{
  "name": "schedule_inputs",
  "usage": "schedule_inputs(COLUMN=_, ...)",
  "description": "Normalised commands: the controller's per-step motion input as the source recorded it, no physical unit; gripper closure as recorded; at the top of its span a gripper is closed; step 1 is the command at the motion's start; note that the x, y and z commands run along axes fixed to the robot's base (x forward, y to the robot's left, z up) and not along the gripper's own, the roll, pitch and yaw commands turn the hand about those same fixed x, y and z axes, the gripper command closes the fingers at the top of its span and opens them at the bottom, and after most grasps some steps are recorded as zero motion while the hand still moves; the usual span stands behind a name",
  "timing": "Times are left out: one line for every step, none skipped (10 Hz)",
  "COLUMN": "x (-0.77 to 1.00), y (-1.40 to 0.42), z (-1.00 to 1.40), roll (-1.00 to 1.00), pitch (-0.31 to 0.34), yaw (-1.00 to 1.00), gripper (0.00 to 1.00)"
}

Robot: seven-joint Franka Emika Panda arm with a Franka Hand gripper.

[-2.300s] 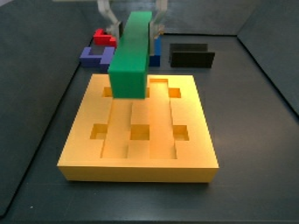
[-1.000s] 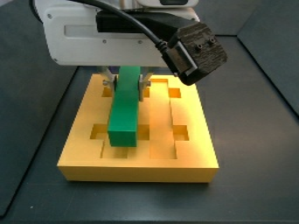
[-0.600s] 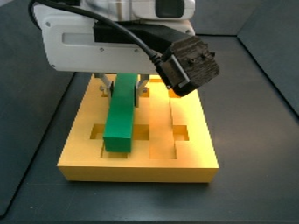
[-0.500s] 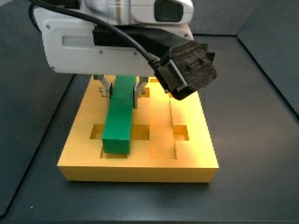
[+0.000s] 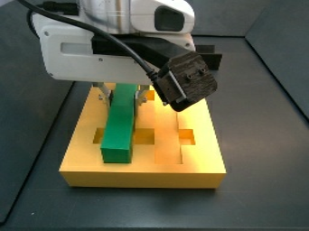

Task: Pick up the green object. Move up. Move to above the board. Insert the green object.
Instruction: Insert the green object.

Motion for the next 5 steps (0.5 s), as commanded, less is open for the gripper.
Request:
schedule_inputs(x=-0.06, y=-0.09, z=-0.2, roll=0.05, pitch=0.0, yaw=-0.03, gripper=1.0)
schedule_inputs(x=0.06, y=-0.06, z=-0.31, roll=0.02, pitch=-0.003, yaw=-0.03, gripper=1.0)
schedule_inputs(x=0.08, y=-0.03, z=-0.33, roll=0.01, pitch=-0.013, yaw=-0.01, gripper=1.0)
schedule_inputs(x=0.0, y=0.0, z=0.0, roll=0.04, pitch=0.043, yaw=-0.03, gripper=1.0)
schedule_inputs(x=-0.04, y=0.0, z=0.0, roll=0.0, pitch=-0.024, yaw=0.0, gripper=1.0)
